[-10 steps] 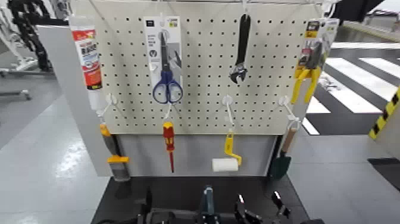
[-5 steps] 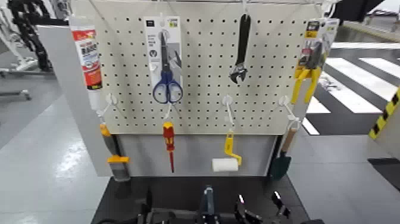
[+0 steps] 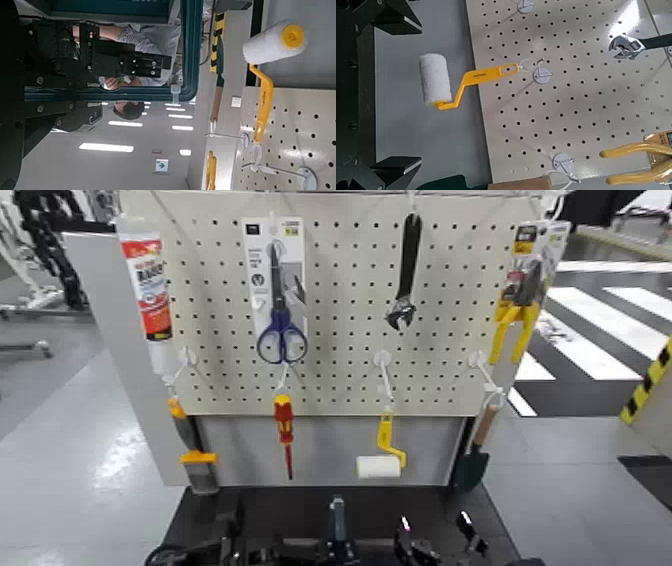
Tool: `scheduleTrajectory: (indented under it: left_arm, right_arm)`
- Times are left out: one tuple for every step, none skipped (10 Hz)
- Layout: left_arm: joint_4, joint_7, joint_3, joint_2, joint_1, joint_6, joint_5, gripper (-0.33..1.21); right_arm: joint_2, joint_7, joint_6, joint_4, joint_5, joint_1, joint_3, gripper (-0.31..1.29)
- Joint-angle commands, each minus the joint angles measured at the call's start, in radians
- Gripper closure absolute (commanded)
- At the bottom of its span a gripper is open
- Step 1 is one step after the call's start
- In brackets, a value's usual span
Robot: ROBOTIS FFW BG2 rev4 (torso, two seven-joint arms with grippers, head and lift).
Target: Place the crate on the table.
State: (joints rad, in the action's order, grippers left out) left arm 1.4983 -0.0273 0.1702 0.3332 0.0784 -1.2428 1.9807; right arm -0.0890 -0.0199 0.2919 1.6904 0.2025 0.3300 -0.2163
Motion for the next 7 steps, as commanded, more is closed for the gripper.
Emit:
scheduleTrajectory:
  left_arm:
    - [-0.046, -0.005, 0.005, 0.012, 0.038, -0.003, -0.019, 1.19]
    - [-0.059, -0.017, 0.005, 0.015, 0.058, -0.003, -0.04, 1.19]
    - [-0.069, -0.029, 0.008, 0.02, 0.078, -0.003, -0.057, 1.19]
    - [-0.079, -0.045, 0.011, 0.021, 0.098, -0.003, -0.075, 1.19]
    - [-0.099, -0.066, 0.014, 0.021, 0.115, -0.001, -0.098, 1.19]
    - [-0.116, -0.085, 0.02, 0.023, 0.132, -0.001, -0.114, 1.19]
    - [-0.133, -0.109, 0.028, 0.024, 0.152, -0.001, -0.135, 1.19]
  right_arm:
    - [0.002, 0.0, 0.001, 0.0, 0.0, 0.001, 0.0, 0.14]
    - [0.002, 0.0, 0.001, 0.0, 0.0, 0.001, 0.0, 0.14]
    - [0.002, 0.0, 0.001, 0.0, 0.0, 0.001, 0.0, 0.14]
    - [0.002, 0.0, 0.001, 0.0, 0.0, 0.001, 0.0, 0.14]
    - [0.002, 0.0, 0.003, 0.0, 0.002, 0.001, -0.002, 0.14]
    - [0.003, 0.0, 0.003, 0.0, 0.002, 0.001, -0.002, 0.14]
    - [0.003, 0.0, 0.004, 0.0, 0.002, 0.001, -0.002, 0.14]
